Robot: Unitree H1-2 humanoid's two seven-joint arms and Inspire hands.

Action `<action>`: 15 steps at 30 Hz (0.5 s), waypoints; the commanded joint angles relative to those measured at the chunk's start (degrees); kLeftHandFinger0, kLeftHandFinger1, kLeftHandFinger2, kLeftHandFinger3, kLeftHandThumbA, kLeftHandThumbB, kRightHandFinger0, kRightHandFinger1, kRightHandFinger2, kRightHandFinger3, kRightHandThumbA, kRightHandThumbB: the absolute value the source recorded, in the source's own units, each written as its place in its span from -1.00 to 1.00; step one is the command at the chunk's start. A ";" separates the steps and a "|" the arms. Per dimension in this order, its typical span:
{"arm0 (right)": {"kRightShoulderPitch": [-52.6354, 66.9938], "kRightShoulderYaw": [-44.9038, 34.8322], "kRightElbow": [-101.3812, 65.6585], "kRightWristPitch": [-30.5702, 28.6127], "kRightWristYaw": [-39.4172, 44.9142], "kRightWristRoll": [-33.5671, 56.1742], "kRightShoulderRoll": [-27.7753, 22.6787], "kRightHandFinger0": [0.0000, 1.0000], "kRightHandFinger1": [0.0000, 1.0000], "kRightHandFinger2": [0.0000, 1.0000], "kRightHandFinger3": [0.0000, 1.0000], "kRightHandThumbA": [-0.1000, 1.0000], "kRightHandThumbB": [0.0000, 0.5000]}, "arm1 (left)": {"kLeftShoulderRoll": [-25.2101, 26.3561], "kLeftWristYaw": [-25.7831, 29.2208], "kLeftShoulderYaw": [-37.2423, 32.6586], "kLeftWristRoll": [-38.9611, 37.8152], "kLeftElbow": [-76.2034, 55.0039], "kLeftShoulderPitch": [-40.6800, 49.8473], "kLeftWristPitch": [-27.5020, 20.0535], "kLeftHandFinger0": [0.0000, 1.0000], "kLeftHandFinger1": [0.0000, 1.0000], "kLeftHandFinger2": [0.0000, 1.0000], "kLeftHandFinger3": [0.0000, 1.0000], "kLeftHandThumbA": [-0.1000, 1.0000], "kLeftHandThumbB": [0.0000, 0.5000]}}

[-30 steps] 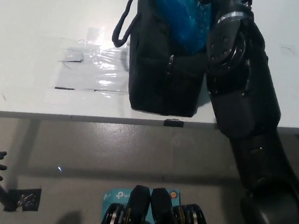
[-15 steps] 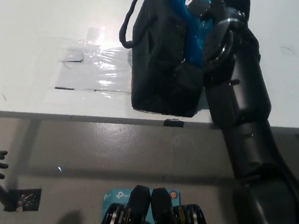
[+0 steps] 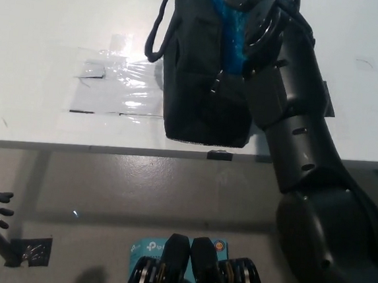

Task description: The robot uses its right hand to pick up a stack of plates kept in the middle of the desk and put it inside a bag kept next to it

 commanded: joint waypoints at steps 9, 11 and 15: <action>-4.07 2.09 -1.05 -0.61 6.26 -4.64 0.32 1.00 1.00 1.00 1.00 1.00 0.53 | 0.65 0.92 -0.17 0.96 -0.81 -0.25 -2.06 -0.33 -0.16 0.11 0.22 0.24 -1.00; -3.46 2.63 -1.54 -0.61 5.16 -5.17 0.14 1.00 1.00 1.00 1.00 1.00 0.73 | 0.61 0.83 -0.35 1.07 -0.63 -0.07 -2.10 -0.32 -0.15 0.15 0.24 0.23 -1.00; -3.41 3.47 -2.84 -0.61 6.05 -5.77 -0.40 1.00 1.00 1.00 1.00 1.00 0.95 | 0.58 0.92 -0.33 1.13 -0.53 -0.14 -2.01 -0.32 -0.15 0.14 0.22 0.23 -1.00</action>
